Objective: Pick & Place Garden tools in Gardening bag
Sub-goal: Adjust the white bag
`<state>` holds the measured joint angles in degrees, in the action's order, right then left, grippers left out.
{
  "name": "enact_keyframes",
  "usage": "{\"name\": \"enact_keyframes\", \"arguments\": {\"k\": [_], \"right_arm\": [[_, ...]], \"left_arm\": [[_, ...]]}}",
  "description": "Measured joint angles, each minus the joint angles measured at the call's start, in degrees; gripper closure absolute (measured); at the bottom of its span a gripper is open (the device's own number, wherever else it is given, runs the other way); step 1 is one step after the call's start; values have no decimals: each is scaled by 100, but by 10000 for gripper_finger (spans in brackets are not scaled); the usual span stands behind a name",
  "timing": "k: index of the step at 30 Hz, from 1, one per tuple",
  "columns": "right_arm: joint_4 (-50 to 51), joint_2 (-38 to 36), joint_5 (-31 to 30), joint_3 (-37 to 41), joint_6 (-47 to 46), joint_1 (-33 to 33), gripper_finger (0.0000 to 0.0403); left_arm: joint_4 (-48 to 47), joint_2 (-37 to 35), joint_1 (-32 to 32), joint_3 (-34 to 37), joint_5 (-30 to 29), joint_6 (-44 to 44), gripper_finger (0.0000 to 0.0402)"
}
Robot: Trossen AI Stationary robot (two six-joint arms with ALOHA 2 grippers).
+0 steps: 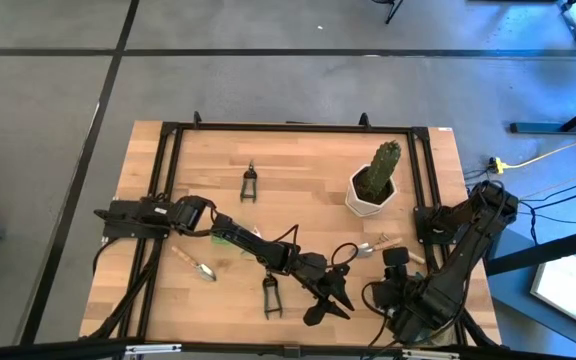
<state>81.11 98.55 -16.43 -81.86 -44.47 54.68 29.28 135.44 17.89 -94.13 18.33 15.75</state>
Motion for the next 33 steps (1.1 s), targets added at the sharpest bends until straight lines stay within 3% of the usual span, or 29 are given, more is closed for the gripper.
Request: {"name": "enact_keyframes", "arguments": {"k": [6, 10, 22, 33], "right_arm": [[67, 17, 13, 1, -7, -2, 355], [144, 17, 15, 1, -322, -61, 376], [454, 17, 21, 1, -1110, -401, 384], [745, 15, 608, 1, -1968, -603, 385]], "left_arm": [[-24, 0, 0, 0, 0, 0, 284], [-37, 0, 0, 0, 0, 0, 284], [-39, 0, 0, 0, -2, 0, 284], [-39, -2, 1, 0, -4, 0, 284]]}}
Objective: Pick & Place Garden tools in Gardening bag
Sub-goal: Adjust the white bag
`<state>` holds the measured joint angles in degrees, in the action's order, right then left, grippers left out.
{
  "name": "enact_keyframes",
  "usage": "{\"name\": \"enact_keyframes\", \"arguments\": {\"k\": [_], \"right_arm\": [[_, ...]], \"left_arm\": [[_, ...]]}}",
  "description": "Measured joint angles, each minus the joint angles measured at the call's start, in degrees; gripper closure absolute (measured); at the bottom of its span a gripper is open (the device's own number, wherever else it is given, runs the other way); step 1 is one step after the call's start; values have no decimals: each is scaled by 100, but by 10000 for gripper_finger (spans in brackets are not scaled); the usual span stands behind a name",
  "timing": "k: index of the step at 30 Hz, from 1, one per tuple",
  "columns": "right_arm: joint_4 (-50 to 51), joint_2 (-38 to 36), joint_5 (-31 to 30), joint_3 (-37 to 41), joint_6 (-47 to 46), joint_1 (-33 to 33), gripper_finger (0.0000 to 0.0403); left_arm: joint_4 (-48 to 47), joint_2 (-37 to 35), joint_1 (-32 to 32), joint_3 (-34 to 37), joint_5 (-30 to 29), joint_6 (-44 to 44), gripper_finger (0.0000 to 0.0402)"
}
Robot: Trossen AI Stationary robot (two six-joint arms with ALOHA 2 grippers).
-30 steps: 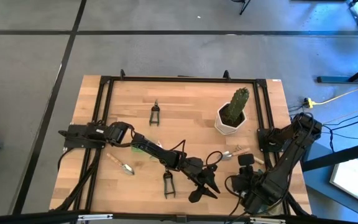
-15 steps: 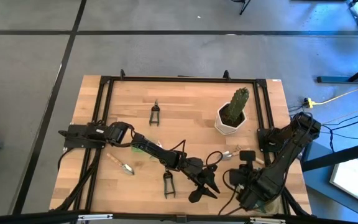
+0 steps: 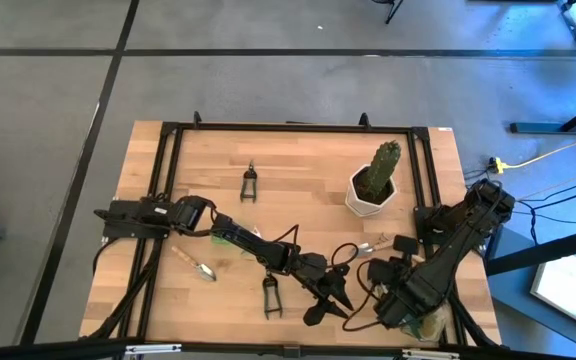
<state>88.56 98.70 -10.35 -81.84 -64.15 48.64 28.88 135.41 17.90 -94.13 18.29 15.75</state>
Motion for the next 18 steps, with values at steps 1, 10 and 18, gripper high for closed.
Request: {"name": "enact_keyframes", "arguments": {"k": [1, 10, 18], "right_arm": [[53, 0, 36, 0, -96, -9, 385], [146, -2, 361, 0, -836, -67, 385], [146, -2, 485, 0, -1173, -76, 385]], "left_arm": [[0, 0, -1, 0, 0, 0, 284], [-1, 0, -1, 0, -1, 0, 284], [0, 0, -1, 0, -12, 0, 284]]}}
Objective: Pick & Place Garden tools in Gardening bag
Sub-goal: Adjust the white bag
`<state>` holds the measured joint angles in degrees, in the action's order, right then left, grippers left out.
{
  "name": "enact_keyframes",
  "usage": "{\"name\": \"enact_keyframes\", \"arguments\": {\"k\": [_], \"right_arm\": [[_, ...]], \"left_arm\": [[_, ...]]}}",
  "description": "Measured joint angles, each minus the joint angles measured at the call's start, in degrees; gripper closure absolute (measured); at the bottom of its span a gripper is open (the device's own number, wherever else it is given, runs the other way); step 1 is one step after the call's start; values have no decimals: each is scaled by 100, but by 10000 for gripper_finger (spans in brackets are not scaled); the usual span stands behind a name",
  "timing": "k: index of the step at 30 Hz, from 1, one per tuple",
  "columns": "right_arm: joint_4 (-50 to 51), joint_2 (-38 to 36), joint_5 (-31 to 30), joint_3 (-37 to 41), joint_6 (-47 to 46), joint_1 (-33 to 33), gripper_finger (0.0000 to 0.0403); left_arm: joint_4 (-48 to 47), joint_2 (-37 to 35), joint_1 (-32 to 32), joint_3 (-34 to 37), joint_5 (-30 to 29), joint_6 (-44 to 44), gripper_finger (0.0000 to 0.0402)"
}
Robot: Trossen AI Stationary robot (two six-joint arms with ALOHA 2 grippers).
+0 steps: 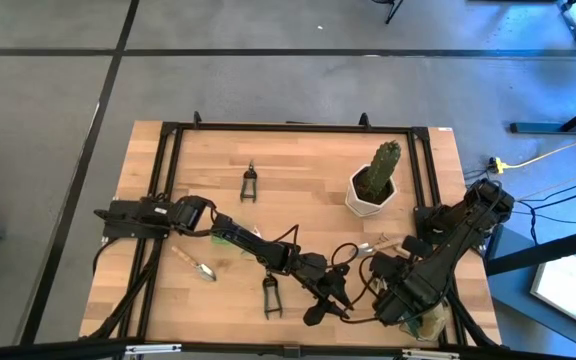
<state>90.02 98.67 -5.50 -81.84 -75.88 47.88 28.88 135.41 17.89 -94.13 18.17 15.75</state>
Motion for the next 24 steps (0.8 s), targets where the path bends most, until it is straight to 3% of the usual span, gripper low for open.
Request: {"name": "enact_keyframes", "arguments": {"k": [24], "right_arm": [[2, -70, 185, 765, -163, -334, 399]], "left_arm": [[-2, -2, 7, 0, -2, 0, 284]]}}
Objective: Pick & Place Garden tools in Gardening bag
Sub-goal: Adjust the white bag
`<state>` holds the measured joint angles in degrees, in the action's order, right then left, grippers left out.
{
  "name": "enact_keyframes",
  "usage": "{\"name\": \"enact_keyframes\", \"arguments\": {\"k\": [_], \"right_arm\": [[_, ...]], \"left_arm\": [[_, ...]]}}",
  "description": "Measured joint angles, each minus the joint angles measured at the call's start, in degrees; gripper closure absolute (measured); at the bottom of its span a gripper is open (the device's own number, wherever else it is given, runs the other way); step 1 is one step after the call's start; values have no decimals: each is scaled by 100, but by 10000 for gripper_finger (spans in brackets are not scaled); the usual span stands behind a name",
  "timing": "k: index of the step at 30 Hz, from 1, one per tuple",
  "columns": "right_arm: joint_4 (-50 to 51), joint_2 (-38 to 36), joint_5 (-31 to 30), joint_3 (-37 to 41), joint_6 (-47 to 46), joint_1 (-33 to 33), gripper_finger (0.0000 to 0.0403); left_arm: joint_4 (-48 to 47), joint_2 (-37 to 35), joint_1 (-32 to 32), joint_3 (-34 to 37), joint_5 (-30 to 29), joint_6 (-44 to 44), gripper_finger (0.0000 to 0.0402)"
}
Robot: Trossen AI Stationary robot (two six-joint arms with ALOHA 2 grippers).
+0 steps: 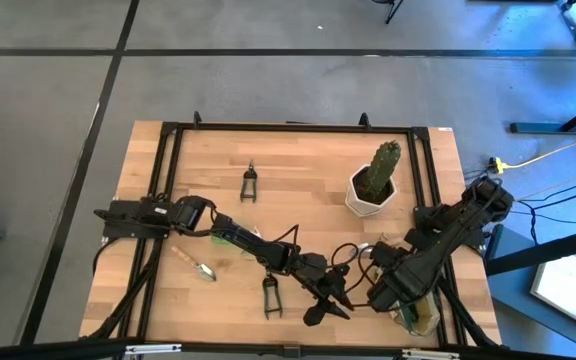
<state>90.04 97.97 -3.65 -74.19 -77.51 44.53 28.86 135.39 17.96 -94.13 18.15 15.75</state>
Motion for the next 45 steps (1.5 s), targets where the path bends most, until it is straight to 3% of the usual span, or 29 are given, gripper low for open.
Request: {"name": "enact_keyframes", "arguments": {"k": [18, 24, 35, 45], "right_arm": [[-4, -225, -66, 2, -162, -17, 395], [-2, -236, 23, -72, 29, -20, 352], [-2, -236, -386, -579, 481, -17, 249], [0, -236, -418, -1214, 1570, 33, 236]], "left_arm": [[-13, 0, 1, 0, -2, 17, 284], [-15, 0, 0, 1, -4, 44, 284], [-29, 0, 0, 2, -52, 38, 284], [-148, 0, -141, 2, -768, -186, 284]]}}
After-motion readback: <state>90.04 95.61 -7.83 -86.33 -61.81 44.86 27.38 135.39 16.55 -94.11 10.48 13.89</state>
